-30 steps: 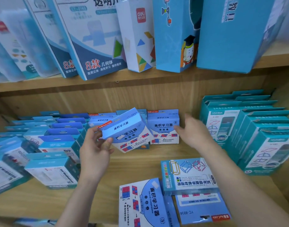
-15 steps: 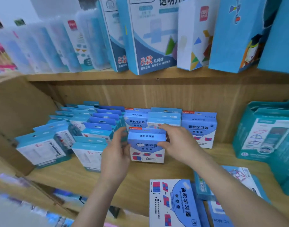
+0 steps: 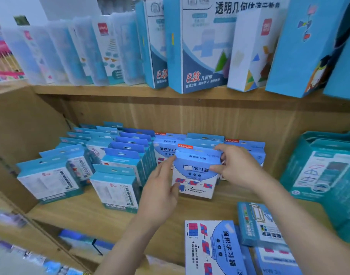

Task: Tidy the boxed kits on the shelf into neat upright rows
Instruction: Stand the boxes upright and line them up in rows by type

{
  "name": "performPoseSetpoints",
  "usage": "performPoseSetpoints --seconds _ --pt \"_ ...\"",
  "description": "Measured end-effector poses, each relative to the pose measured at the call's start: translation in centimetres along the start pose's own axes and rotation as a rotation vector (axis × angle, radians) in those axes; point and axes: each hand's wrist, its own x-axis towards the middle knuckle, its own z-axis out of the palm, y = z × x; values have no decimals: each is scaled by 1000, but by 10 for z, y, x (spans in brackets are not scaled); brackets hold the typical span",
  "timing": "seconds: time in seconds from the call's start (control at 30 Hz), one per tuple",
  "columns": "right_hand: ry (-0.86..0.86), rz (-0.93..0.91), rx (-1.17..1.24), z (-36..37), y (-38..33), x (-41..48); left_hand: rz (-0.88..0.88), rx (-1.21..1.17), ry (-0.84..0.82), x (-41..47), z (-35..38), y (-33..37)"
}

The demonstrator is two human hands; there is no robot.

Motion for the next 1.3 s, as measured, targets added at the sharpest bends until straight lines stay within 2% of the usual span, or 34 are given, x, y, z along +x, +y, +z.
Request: performPoseSetpoints --seconds 0.13,0.2,0.27,0.37,0.5,0.63,0.73,0.83,0.97,1.1,1.2,1.3 --pt "53 -72 49 19 -26 16 117 221 216 6 -26 -12" --pt "76 -109 -52 29 -42 25 141 277 320 5 -43 -27" --pt "95 -134 -151 39 -54 34 121 324 345 4 -59 -43" --pt "97 -110 -277 50 -59 43 14 393 246 0 -74 -60" --pt "87 -158 -405 68 -55 44 22 385 163 -1 -83 -75" --pt "154 -166 -284 77 -54 41 111 336 97 0 -87 -77" --pt "174 -169 -285 76 -57 40 180 325 78 13 -87 -68" --pt "155 -135 -300 75 -55 47 212 373 -36 42 -82 -45" --pt "111 -102 -305 75 -57 51 231 570 -202 96 -69 -31" --pt "91 -78 -127 75 -56 42 212 727 -391 121 -57 -39" --pt "94 -138 -79 73 -53 37 304 804 -405 126 -55 -40" --pt "45 -160 -174 63 -48 38 379 847 -338 131 -57 -39"
